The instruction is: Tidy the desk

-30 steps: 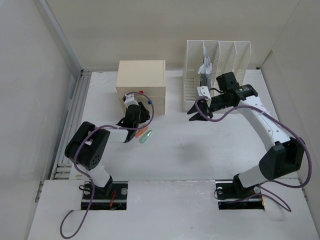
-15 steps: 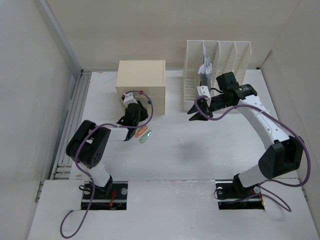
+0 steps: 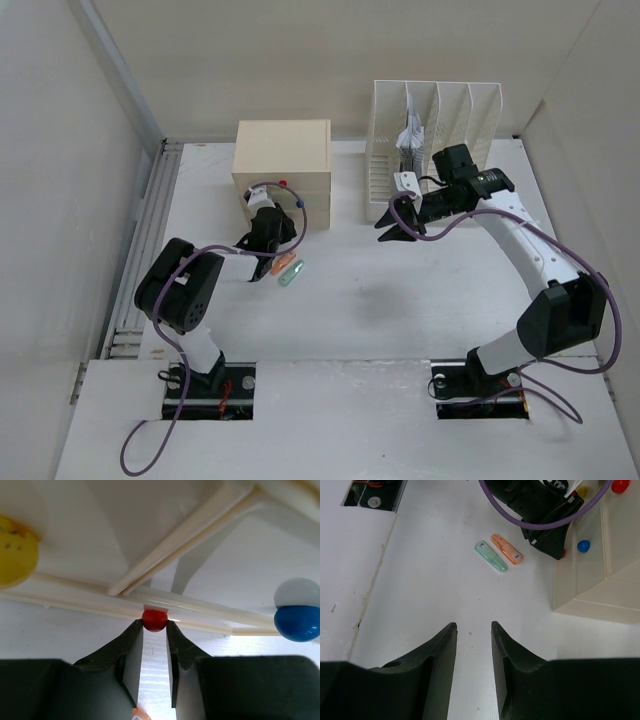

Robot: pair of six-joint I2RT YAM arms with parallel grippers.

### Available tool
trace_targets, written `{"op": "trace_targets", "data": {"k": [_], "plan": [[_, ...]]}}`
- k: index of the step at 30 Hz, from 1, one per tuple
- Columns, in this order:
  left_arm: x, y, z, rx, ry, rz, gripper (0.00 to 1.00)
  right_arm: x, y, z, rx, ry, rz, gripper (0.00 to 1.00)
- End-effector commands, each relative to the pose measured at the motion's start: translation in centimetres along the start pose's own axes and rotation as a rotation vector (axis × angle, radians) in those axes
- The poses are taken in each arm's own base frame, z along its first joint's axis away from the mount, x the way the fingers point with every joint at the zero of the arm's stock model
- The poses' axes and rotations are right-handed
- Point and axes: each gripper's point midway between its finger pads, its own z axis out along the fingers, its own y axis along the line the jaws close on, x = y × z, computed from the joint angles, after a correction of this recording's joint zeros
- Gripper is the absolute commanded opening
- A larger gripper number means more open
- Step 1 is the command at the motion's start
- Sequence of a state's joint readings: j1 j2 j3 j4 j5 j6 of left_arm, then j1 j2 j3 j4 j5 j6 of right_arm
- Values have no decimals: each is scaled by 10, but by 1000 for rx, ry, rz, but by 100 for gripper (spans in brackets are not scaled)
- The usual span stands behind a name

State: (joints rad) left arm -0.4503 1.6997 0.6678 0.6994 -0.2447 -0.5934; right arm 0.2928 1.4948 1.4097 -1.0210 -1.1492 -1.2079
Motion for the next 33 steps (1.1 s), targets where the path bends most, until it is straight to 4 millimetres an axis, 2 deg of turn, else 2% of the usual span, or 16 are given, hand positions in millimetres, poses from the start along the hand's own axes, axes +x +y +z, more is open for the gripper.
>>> {"op": "trace_targets", "data": {"k": [1,5,13,14,16,18,22,27,33], "plan": [[-11,0,7,-6,-32,-29,15,-7,1,0,-10,-43,-12,39],[-8,3,1,-7,-31,-47,12,-7,1,0,-10,-43,-12,39],[20,9,-25,-8,-8,-43,12,-5,0,1,-14,-42,-4,39],[21,5,-30,7,-12,-55,12,-5,0,1,-14,-42,-4,39],[27,14,-35,-7,-9,-60,12,-5,0,1,-14,-42,-4,39],[34,11,-41,6,5,-58,12,-5,0,1,-14,-42,-4,39],[35,15,-54,6,-7,-62,12,-5,0,1,-14,-42,-4,39],[40,7,-71,42,-12,-73,12,-4,1,1,-17,-41,5,39],[46,6,-78,34,-5,-62,13,-6,2,1,-20,-49,5,39]]}}
